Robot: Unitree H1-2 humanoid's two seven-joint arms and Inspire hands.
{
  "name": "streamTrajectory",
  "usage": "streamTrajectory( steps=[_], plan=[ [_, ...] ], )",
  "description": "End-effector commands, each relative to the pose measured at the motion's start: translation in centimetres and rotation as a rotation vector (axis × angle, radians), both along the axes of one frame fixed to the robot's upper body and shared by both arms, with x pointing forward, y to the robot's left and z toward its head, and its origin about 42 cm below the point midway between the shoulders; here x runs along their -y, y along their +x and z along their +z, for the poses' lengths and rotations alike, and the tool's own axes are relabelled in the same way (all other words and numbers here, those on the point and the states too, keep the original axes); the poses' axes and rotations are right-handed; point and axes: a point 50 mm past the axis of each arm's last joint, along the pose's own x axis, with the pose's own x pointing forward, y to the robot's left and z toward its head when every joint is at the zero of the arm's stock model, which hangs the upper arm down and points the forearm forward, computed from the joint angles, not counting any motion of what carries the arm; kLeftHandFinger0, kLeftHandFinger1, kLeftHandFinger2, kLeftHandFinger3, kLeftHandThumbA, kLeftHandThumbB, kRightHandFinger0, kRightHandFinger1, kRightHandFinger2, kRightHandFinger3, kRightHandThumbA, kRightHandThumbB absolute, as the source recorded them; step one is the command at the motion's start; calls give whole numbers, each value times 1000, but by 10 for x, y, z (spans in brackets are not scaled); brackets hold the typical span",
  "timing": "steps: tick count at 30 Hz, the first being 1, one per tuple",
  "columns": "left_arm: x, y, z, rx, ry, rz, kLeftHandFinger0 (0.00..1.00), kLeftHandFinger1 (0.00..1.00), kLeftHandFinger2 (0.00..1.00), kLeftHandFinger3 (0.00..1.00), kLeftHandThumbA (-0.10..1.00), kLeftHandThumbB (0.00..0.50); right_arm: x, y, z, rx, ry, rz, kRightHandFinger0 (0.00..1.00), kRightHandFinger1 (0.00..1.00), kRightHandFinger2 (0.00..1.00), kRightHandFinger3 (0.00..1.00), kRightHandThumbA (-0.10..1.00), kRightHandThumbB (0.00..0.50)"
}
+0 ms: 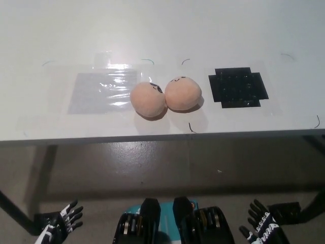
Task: Use both hands to push two dumpling toys together to the middle
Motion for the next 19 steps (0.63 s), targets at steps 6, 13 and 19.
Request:
streamTrajectory(
  steps=[6, 13, 19],
  plan=[
    [-9, -2, -10, 28, 202, 33, 1000, 1000, 1000, 1000, 1000, 383, 3, 15, 7, 91, 41, -9, 1000, 1000, 1000, 1000, 1000, 390],
    [-12, 8, -4, 55, 175, 69, 1000, 1000, 1000, 1000, 1000, 386, 2, 26, 11, 107, 37, -13, 1000, 1000, 1000, 1000, 1000, 410],
    [-16, 11, 0, 66, 181, 73, 1000, 1000, 1000, 1000, 1000, 372, 2, 29, 13, 106, 40, -20, 1000, 1000, 1000, 1000, 1000, 399]
  ],
)
